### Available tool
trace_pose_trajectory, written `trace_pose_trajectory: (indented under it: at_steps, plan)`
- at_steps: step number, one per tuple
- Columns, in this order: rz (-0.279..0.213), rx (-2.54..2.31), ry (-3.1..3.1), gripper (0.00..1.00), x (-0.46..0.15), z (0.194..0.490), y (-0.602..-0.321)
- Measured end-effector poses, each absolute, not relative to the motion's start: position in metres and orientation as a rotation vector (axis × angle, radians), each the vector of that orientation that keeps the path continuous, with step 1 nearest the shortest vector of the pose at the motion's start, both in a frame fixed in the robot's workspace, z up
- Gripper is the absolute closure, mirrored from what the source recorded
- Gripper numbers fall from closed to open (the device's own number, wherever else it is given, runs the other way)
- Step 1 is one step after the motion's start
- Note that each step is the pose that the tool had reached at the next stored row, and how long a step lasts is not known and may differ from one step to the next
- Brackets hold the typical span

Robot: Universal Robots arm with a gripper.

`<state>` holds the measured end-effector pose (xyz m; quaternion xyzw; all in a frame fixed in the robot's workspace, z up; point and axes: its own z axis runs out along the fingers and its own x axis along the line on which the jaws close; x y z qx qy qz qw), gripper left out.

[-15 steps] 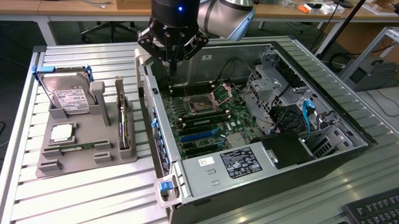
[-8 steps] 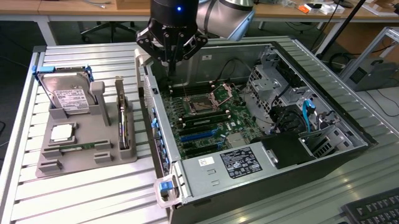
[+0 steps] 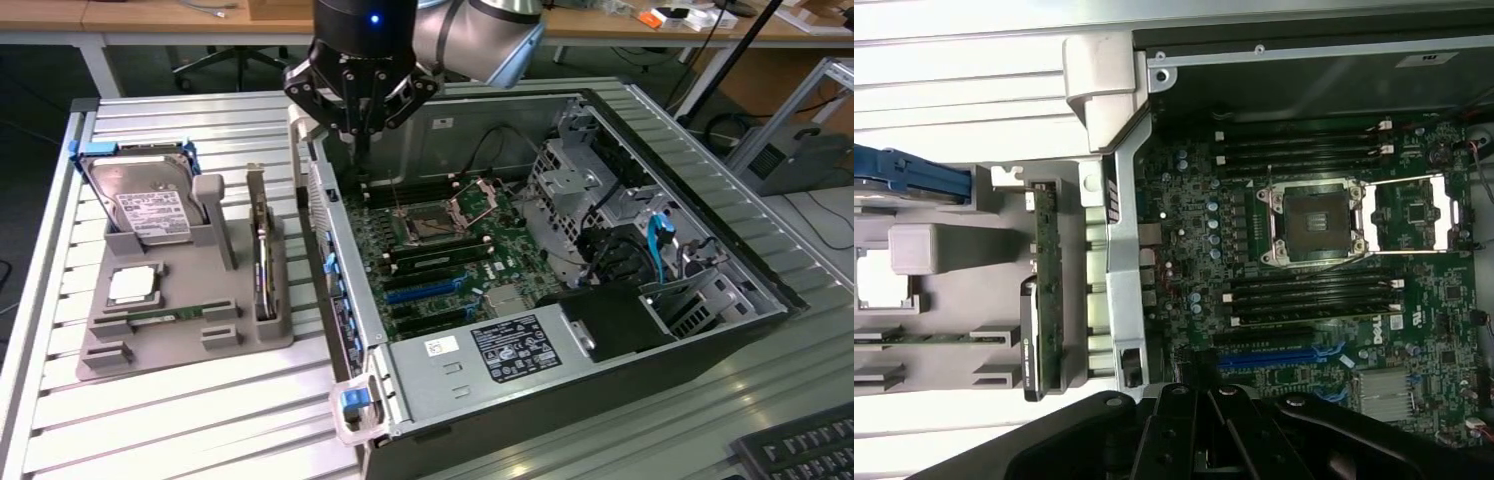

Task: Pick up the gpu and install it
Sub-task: 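Reach for the gpu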

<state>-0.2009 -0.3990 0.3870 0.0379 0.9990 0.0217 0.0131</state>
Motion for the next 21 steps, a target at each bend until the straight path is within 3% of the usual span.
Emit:
trace_pose_trajectory:
  at_steps: [21]
  plan:
    - [0.068, 0.118, 3.112, 0.90, -0.215, 0.386, -0.399]
